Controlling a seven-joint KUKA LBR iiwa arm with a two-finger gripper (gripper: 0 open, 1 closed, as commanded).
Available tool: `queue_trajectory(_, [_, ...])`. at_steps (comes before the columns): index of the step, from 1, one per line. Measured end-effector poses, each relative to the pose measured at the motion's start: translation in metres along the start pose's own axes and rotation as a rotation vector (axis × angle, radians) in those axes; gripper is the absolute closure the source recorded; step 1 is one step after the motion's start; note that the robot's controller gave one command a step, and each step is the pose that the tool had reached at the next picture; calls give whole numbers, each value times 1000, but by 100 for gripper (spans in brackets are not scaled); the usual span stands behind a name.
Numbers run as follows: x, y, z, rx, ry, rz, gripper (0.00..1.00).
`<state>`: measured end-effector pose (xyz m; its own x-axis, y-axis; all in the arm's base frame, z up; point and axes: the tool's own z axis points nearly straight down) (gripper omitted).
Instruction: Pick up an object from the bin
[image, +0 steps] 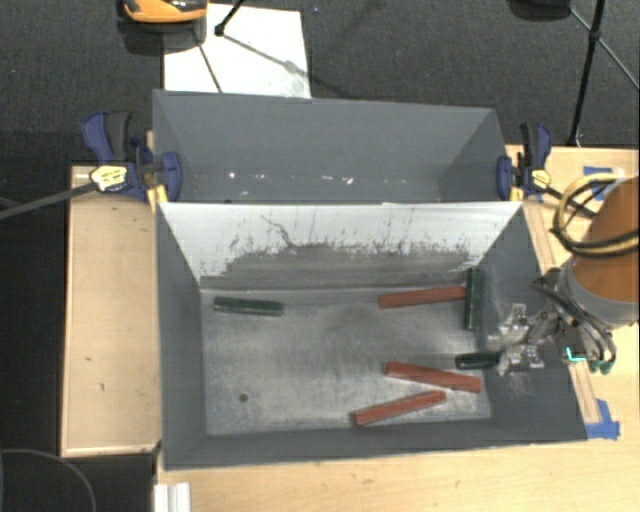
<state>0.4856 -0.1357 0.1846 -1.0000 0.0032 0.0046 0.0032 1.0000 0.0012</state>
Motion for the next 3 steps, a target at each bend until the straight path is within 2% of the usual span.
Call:
queue_trajectory(1, [-2, 0, -3, 2, -7, -6, 100])
queue_trajectory(2, [-2, 0, -3, 2, -7, -8, 100])
queue_trajectory(3, [-10, -3, -51, 1, -5, -113, 100])
